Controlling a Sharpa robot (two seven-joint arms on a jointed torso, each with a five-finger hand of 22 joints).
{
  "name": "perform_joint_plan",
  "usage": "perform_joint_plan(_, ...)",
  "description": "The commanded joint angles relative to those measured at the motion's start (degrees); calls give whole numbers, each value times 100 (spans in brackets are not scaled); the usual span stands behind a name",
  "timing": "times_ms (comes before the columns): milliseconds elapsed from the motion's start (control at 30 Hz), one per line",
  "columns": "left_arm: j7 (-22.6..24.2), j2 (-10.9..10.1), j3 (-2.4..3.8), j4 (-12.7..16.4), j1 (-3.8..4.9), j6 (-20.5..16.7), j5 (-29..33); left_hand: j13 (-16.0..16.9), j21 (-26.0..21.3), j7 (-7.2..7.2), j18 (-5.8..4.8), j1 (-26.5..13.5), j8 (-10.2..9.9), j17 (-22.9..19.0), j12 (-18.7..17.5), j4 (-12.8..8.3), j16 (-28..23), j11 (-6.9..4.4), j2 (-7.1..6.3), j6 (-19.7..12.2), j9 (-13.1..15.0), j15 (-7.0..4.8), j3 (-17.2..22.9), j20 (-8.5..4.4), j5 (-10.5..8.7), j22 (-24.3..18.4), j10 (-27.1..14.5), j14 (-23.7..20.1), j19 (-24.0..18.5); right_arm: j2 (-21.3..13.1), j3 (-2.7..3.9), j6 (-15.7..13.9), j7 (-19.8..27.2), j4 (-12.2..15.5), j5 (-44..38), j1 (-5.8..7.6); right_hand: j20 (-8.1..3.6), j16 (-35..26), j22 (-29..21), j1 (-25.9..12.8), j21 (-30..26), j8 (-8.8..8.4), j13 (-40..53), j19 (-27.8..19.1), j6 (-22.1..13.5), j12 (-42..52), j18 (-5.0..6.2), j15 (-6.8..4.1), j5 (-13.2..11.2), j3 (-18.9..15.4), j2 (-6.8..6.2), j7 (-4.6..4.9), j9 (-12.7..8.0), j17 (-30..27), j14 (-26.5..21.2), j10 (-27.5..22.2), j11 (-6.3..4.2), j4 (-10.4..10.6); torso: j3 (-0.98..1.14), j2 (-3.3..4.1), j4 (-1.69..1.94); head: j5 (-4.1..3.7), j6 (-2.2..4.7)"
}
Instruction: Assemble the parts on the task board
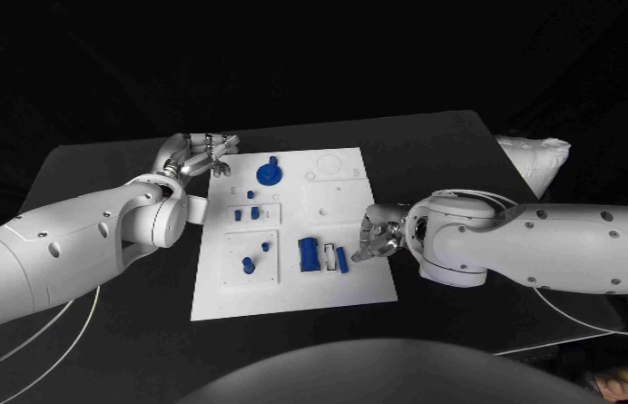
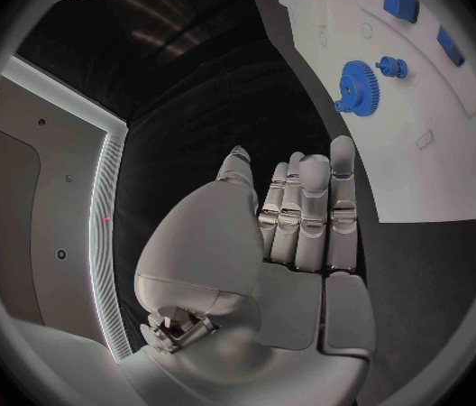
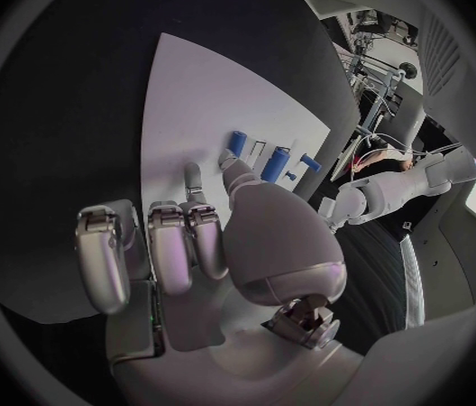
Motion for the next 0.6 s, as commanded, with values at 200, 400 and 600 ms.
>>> perform_joint_plan(200,35,7,4,15,4,102,-19,-1,-13,-8,59,-11,19,-5,15,-2,-20,-1,57,-49,6,-11,-26,5,36,6,-50,-45,53,34,-7,-185,-19,37,141,-17,63,23,1507,-487,26,-72,1507,600,-29,16,-38,64,204,-96,-6,25,-62,1508,603,604,56,286,0,-2,1,8,1)
perform_joint_plan(400,34,2,4,13,4,104,-19,-1,-13,-8,59,-11,19,-5,15,-2,-20,-1,57,-49,6,-11,-26,5,36,6,-50,-45,53,98,-6,-338,91,59,449,-18,67,23,1507,-538,26,-94,1507,600,-32,16,-38,68,270,-94,-11,28,-83,1508,603,604,60,309,-2,-1,0,-1,1)
perform_joint_plan(600,36,12,4,7,3,116,-19,-1,-13,-8,59,-11,19,-5,15,-2,-20,-1,57,-49,6,-11,-26,5,36,6,-50,-45,53,242,-6,-335,86,22,514,-22,66,23,1507,-466,26,-94,1507,600,13,16,-38,64,293,-38,-28,14,-98,1508,603,604,50,237,0,-1,-4,-21,1)
